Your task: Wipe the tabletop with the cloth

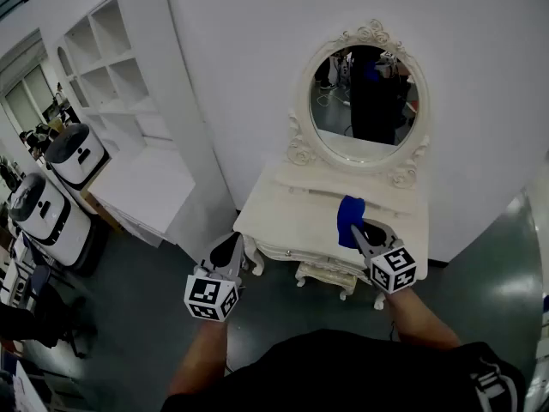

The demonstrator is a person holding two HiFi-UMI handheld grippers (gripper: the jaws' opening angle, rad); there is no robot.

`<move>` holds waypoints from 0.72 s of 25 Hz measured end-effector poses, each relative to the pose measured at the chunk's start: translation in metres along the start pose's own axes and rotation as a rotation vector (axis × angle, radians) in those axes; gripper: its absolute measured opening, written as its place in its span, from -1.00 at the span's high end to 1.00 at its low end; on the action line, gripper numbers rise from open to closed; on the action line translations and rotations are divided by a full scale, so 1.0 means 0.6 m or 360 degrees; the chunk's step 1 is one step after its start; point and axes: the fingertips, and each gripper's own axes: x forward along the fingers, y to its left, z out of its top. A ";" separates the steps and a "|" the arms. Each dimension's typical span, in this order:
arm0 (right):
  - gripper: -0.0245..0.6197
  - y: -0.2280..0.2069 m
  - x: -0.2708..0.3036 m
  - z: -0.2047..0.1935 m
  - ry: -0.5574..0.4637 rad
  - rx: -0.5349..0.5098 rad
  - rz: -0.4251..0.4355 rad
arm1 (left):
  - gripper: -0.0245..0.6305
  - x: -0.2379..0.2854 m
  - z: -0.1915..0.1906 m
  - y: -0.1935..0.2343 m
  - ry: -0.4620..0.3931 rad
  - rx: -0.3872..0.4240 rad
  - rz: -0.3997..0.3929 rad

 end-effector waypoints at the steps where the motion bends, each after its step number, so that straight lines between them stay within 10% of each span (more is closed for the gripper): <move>1: 0.80 -0.001 0.000 -0.001 0.0002 0.0000 -0.0004 | 0.89 0.001 0.001 0.000 0.0000 0.0001 0.0001; 18: 0.80 0.025 0.041 0.011 -0.0010 0.0067 -0.0132 | 0.89 0.004 -0.027 0.073 0.0028 -0.0029 -0.0008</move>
